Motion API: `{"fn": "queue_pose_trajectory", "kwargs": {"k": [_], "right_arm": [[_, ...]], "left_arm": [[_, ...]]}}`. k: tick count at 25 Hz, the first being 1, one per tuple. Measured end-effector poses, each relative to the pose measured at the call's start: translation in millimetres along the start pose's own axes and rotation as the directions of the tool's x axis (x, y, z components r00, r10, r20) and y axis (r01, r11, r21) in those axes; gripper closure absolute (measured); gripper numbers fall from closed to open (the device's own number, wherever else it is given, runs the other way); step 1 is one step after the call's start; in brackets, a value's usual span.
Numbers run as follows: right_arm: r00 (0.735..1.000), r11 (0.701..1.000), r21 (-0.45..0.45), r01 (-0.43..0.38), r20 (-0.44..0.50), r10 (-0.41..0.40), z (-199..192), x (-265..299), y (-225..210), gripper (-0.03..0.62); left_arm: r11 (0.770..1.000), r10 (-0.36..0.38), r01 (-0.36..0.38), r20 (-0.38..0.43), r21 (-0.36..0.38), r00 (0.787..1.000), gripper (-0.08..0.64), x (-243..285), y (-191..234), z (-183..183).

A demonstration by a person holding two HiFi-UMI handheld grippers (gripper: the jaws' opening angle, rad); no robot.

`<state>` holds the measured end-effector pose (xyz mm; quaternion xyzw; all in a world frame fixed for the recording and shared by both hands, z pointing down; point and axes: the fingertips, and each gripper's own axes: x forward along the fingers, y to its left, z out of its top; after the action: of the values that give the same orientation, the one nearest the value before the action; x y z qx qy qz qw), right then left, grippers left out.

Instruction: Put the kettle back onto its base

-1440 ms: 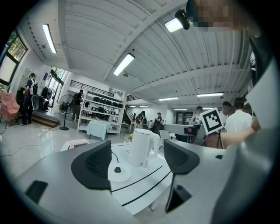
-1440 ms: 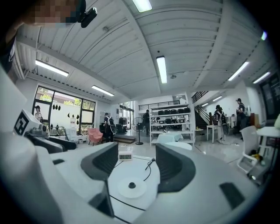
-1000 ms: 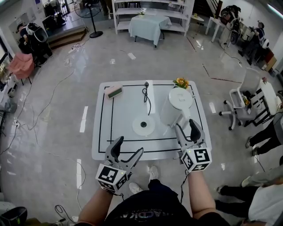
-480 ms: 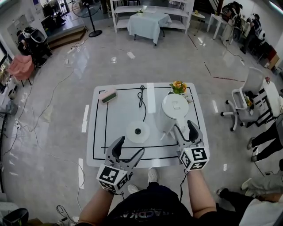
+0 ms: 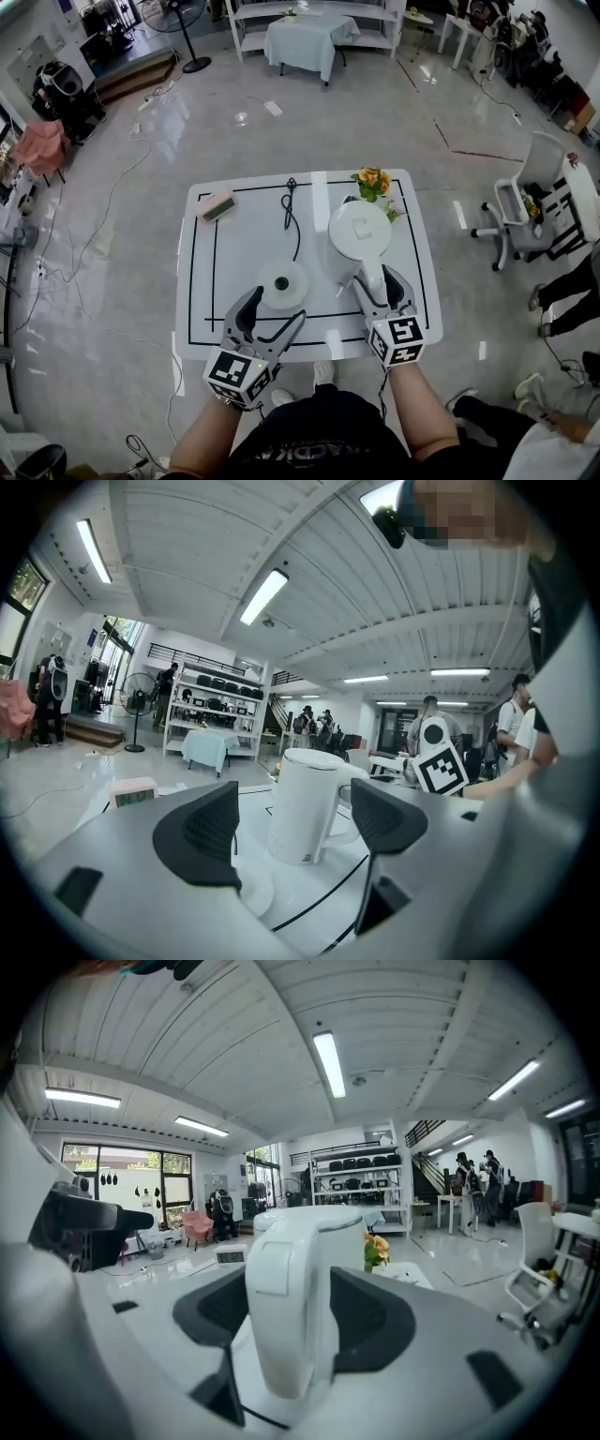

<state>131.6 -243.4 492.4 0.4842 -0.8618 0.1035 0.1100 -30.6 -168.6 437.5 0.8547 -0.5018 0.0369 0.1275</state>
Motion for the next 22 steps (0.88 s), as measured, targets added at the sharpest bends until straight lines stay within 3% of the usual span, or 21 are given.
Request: {"fn": "queue_pose_trajectory", "kwargs": {"k": [8, 13, 22], "right_arm": [[1.000, 1.000, -0.007, -0.006, 0.004, 0.006, -4.2, 7.5, -4.2, 0.347], [1.000, 0.999, -0.047, -0.023, -0.003, 0.023, -5.7, 7.5, -2.7, 0.393], [1.000, 1.000, -0.027, -0.001, 0.005, 0.001, -4.5, 1.0, -15.2, 0.462]], "left_arm": [[1.000, 0.021, -0.021, 0.009, 0.001, 1.000, 0.198, 19.3, -6.7, 0.4], [0.999, 0.040, -0.040, 0.018, -0.008, 0.999, 0.198, 25.6, -10.1, -0.5], [0.999, 0.048, -0.048, 0.022, -0.004, 0.999, 0.198, 34.8, -15.3, 6.0]]}}
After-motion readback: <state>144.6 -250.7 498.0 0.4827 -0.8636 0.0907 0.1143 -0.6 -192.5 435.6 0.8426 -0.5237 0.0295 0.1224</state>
